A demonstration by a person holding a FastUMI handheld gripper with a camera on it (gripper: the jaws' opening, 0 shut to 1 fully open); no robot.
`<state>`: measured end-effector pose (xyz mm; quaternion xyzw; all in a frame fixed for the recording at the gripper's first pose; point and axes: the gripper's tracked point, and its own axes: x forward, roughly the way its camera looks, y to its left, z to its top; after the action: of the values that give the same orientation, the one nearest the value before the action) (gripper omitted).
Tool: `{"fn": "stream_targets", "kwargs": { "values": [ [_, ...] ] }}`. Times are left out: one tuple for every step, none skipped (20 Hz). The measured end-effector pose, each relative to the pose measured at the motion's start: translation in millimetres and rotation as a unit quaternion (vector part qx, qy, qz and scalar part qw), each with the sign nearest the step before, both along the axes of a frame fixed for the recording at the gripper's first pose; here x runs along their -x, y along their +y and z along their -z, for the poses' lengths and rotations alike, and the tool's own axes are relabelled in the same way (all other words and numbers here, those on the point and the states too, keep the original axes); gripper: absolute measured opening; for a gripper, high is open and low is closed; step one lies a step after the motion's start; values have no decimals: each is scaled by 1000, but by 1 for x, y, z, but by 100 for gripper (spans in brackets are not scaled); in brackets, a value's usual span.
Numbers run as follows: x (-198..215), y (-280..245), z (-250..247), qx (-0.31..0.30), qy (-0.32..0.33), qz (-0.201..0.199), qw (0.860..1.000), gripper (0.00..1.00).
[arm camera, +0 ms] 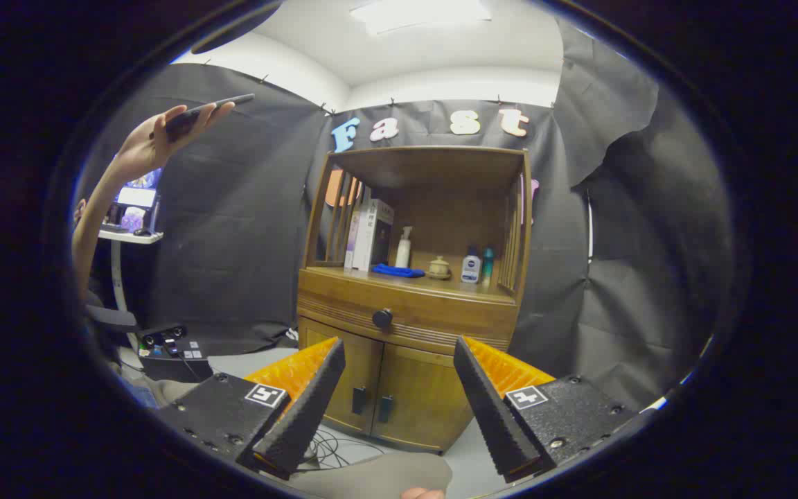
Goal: Pull open the drawer, take out the items inside it, and place them on the countertop above the cabinet.
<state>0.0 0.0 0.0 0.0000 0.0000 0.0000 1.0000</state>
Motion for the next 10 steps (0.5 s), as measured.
{"fn": "stream_targets", "kwargs": {
  "values": [
    [0,0,1,-1,1,1,1000,100],
    [0,-1,2,-2,2,2,1000,100],
    [0,-1,2,-3,2,3,1000,100],
    [0,0,1,-3,2,2,1000,100],
    [1,-1,2,-2,1,3,1000,100],
    [1,-1,0,-2,0,2,1000,100],
    [1,0,1,-1,0,2,1000,100],
    [1,1,1,0,0,1,1000,100],
    [1,0,1,1,0,1,1000,100],
    [1,0,0,1,-1,0,1000,100]
  ]
}}
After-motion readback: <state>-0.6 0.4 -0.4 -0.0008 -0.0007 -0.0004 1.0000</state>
